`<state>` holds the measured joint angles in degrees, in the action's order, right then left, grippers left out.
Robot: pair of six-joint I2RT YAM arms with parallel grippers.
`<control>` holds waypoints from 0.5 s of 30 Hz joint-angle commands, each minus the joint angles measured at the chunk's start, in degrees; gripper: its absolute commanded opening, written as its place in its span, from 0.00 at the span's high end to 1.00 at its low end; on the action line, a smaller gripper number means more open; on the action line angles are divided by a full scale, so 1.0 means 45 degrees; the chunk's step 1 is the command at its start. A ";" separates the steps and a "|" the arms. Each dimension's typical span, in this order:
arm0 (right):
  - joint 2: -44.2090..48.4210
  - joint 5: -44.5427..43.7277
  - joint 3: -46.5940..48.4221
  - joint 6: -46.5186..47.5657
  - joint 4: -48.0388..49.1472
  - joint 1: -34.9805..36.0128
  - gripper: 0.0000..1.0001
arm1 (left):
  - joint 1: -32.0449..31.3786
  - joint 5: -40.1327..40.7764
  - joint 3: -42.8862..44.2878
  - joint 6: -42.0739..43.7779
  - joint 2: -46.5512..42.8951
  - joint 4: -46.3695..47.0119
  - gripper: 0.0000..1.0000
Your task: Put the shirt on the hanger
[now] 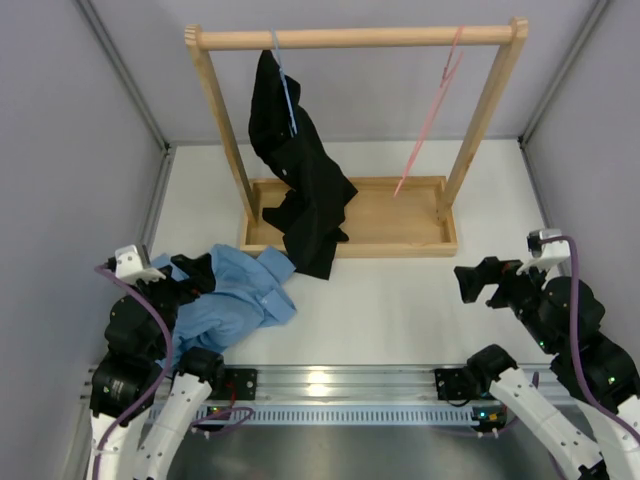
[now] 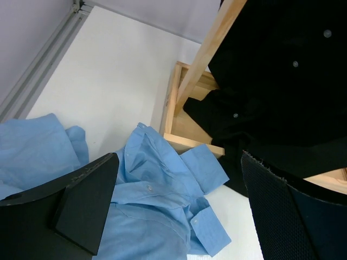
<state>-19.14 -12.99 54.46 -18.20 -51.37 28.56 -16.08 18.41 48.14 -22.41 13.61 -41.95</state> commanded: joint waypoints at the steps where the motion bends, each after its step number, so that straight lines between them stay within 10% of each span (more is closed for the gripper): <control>1: -0.0044 0.0250 0.0457 -0.0136 0.0831 -0.0193 0.01 | -0.0041 0.0926 -0.0073 -0.0273 0.0004 0.0398 0.02; 15: -0.0415 0.1071 0.0300 0.0020 0.0772 -0.0193 0.01 | -0.0041 0.2723 0.1834 -0.2003 0.1465 -0.1726 0.02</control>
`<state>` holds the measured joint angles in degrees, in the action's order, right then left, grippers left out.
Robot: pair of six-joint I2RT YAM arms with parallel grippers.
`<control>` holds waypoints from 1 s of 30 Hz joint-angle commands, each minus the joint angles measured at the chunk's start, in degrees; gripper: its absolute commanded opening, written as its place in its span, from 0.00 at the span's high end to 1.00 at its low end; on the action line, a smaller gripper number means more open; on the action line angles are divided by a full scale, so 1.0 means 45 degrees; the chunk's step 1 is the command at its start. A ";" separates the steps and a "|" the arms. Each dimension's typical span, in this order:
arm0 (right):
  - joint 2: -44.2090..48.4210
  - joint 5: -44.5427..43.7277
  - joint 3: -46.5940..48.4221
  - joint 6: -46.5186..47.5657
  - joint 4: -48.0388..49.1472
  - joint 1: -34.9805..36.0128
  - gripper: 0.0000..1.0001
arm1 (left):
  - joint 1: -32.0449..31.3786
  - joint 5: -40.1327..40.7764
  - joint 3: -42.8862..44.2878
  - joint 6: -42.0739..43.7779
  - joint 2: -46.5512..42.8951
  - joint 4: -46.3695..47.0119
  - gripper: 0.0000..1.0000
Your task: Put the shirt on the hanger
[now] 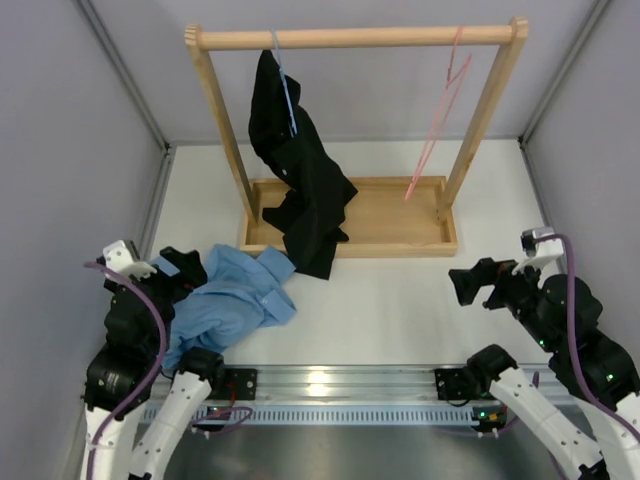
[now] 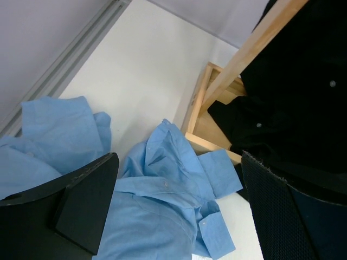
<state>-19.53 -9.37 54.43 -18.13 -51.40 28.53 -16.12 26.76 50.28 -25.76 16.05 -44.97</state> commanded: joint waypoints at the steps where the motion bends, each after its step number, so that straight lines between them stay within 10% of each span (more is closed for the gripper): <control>1: -0.0367 0.0284 0.0344 -0.0014 0.0758 -0.0169 0.01 | -0.0031 0.1062 0.1771 -0.1829 0.1369 -0.1719 0.02; 12: 0.0160 0.0694 -0.0026 -0.0385 0.1265 -0.0189 0.01 | -0.0031 -0.0830 -0.0234 -0.8335 0.4828 -0.4108 0.02; 25: 0.0453 0.2410 -0.1295 -0.1419 0.2846 -0.0169 0.00 | -0.0090 -0.1826 -0.2678 -0.8476 0.8147 -0.2703 0.06; 29: 0.0278 0.3348 -0.2115 -0.1830 0.3647 -0.0189 0.01 | -0.0168 -0.3480 -0.3300 -0.7014 0.8620 0.0019 0.68; 30: 0.0161 0.3602 -0.2213 -0.1908 0.3764 -0.0169 0.01 | -0.0187 -0.5014 -0.3573 -0.6198 0.8659 0.0729 0.97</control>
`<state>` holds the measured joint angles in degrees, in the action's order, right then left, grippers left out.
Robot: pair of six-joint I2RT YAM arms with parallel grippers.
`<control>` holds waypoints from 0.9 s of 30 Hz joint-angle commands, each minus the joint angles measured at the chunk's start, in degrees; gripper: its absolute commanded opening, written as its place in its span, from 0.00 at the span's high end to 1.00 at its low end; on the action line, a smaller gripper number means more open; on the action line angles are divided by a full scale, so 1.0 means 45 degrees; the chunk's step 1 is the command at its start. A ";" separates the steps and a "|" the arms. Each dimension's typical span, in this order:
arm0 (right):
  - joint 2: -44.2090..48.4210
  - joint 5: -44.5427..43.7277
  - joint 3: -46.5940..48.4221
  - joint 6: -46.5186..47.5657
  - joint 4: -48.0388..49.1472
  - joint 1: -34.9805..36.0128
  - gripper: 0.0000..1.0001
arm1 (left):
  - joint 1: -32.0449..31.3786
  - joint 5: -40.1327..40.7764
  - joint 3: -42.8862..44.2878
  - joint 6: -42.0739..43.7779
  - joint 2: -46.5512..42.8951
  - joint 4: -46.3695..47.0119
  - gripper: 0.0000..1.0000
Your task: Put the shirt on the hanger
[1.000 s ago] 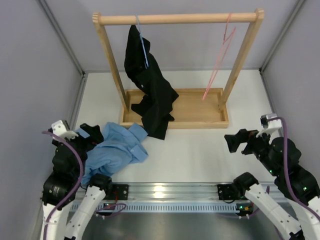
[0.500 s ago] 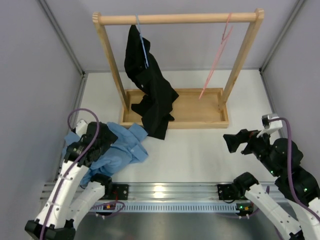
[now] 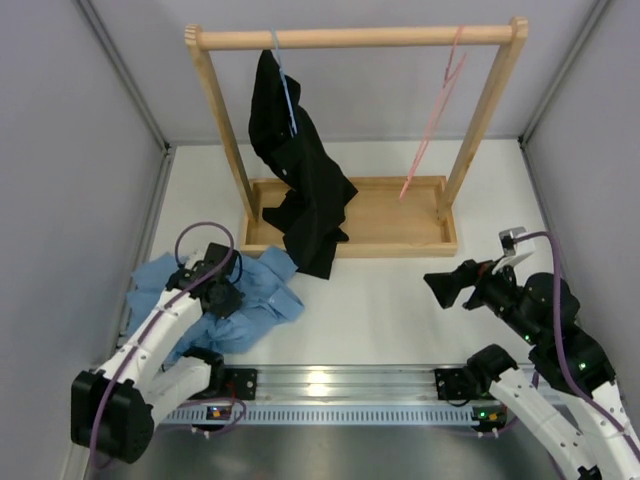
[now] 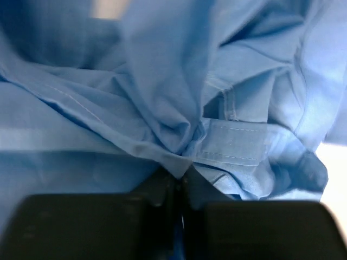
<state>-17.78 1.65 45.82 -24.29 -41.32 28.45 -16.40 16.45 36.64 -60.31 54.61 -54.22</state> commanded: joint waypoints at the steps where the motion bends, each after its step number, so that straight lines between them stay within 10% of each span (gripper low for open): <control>1: -0.0286 0.1215 -0.0397 -0.0558 0.1603 -0.0150 0.01 | -0.0144 -0.3491 -0.0797 0.1798 0.0168 0.3409 1.00; 13: -0.0424 0.1663 -0.1409 -0.0869 0.2344 -0.0169 0.01 | -0.3925 -0.7385 -0.0663 0.2876 -0.2797 0.5778 1.00; 20: -0.2543 0.6155 -0.5395 -0.3954 0.8650 -0.0091 0.01 | -0.7387 -0.6609 -0.0877 0.2662 -0.2311 0.5798 1.00; 27: -0.6416 0.3274 -0.5632 -0.3136 0.9650 0.2948 0.06 | -0.8093 -0.5512 -0.1638 0.2446 -0.2488 0.5798 1.00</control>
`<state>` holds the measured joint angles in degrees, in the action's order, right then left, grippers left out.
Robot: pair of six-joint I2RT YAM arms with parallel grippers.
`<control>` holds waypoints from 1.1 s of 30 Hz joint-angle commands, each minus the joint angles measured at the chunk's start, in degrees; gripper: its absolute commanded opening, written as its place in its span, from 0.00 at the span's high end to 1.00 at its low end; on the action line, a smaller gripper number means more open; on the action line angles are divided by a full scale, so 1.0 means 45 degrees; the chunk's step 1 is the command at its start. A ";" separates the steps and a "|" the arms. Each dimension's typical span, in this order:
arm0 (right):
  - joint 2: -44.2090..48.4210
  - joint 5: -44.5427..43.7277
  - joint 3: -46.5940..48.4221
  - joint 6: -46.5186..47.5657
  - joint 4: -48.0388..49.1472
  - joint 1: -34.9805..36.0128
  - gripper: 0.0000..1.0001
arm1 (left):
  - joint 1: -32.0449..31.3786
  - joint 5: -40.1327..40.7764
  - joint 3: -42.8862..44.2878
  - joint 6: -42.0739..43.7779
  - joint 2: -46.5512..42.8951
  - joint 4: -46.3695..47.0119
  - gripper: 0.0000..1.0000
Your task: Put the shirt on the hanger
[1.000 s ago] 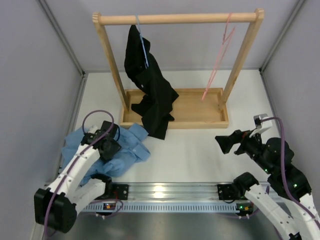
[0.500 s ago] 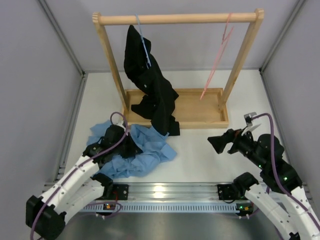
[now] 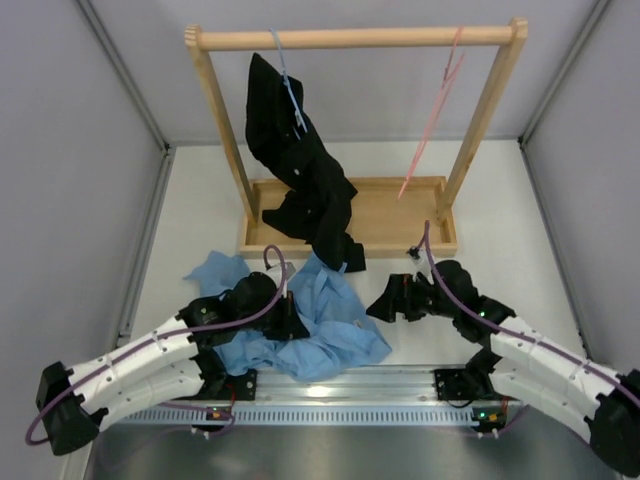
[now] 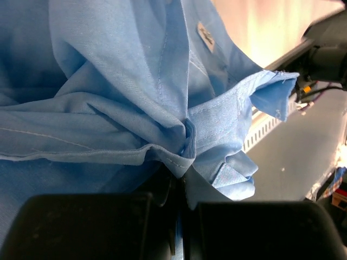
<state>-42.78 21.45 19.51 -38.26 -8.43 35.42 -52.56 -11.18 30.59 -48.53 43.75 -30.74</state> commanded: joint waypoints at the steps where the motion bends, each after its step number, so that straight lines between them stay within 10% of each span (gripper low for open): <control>1: -0.1192 -0.1560 0.0196 -0.0091 0.2418 0.1774 0.07 | -0.0098 0.0687 -0.0332 -0.0211 -0.0034 0.0601 1.00; 12: -0.4340 -0.5134 0.0293 -0.1224 0.4548 0.4687 0.13 | -0.0391 0.0063 -0.1542 -0.0133 -0.1281 0.1226 1.00; 18: -0.4221 -0.7925 0.1717 -0.0951 0.2188 0.4668 0.13 | -0.0391 0.0140 -0.2051 -0.0308 -0.1656 0.1207 1.00; 33: -0.7797 -0.6194 0.4317 0.1198 0.3376 0.4414 0.04 | -0.0391 0.1371 -0.1798 -0.0386 -0.0893 0.1558 1.00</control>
<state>-77.47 -7.68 36.05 -34.65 3.53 55.61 -54.06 -7.84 22.24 -49.78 41.06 -25.71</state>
